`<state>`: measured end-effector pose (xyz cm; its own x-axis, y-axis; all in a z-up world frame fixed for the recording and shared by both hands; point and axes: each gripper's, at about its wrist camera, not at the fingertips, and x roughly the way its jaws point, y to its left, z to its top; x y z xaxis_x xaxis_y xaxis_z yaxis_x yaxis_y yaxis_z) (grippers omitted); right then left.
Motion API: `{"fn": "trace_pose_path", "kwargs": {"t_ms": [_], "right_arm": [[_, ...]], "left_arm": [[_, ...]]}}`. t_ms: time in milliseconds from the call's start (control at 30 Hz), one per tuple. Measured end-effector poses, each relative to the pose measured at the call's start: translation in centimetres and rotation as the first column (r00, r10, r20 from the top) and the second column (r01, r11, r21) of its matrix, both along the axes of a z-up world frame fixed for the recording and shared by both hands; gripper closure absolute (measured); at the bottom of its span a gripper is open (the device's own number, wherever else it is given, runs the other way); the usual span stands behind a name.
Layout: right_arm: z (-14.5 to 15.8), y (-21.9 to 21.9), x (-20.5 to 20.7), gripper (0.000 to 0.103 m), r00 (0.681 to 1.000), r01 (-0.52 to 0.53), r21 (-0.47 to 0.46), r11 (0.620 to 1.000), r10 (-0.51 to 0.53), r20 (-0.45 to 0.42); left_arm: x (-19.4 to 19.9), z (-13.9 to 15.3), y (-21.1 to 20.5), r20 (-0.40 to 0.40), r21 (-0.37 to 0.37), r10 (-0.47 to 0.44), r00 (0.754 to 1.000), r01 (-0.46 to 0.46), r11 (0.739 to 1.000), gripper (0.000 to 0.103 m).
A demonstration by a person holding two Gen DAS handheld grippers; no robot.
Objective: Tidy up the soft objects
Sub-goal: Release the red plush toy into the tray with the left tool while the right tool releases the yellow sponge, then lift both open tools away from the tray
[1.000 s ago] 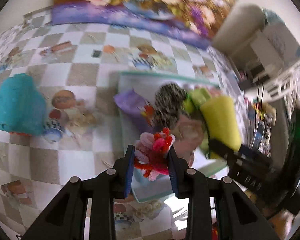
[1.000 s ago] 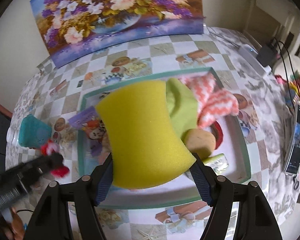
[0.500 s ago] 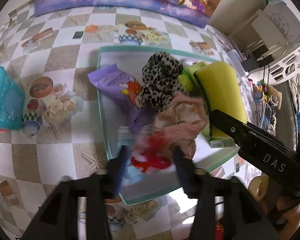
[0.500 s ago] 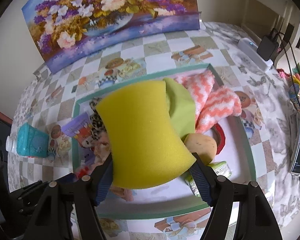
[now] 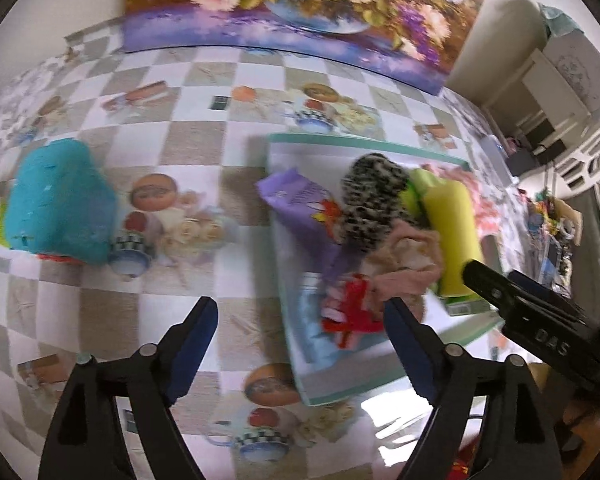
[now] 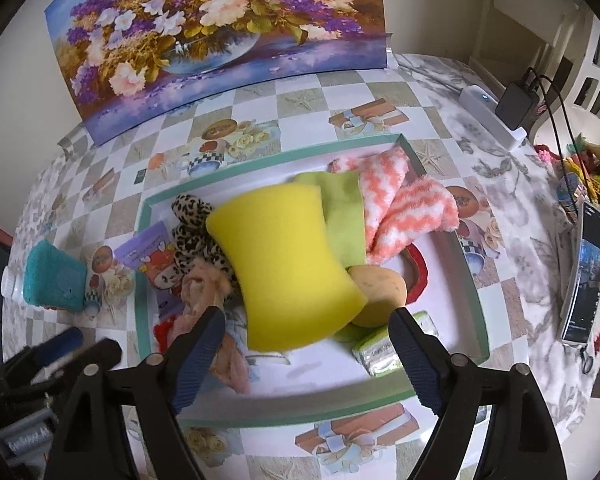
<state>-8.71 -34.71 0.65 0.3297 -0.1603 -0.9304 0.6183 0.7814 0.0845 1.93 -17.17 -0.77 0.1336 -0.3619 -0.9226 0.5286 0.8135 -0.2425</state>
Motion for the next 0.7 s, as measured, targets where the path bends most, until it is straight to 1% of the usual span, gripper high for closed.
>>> {"fn": "trace_pose_path", "kwargs": {"t_ms": [67, 133, 200, 367, 700], "right_arm": [[0.1, 0.4, -0.2, 0.012, 1.000, -0.007, -0.009, 1.000, 0.007, 0.000], [0.2, 1.0, -0.3, 0.002, 1.000, -0.014, -0.013, 1.000, 0.014, 0.005], [0.3, 1.5, -0.5, 0.001, 1.000, -0.027, -0.022, 0.999, 0.027, 0.011], [0.3, 2.9, -0.9, 0.000, 0.999, -0.047, -0.047, 0.998, 0.047, 0.003], [0.4, 4.9, -2.0, 0.000, 0.997, -0.072, -0.067, 0.995, 0.073, 0.002]], "left_arm": [[0.3, -0.1, 0.6, 0.025, 0.014, 0.024, 0.999, -0.024, 1.000, 0.009], [0.6, 0.0, 1.4, 0.041, 0.020, 0.053, 0.998, -0.054, 0.998, 0.007], [0.8, 0.0, 2.2, 0.054, 0.030, 0.078, 0.995, -0.080, 0.996, 0.003], [0.8, 0.4, 3.9, 0.060, 0.017, 0.119, 0.991, -0.120, 0.993, 0.002], [-0.7, 1.2, 5.8, 0.107, 0.038, 0.116, 0.987, -0.120, 0.992, 0.002]]}}
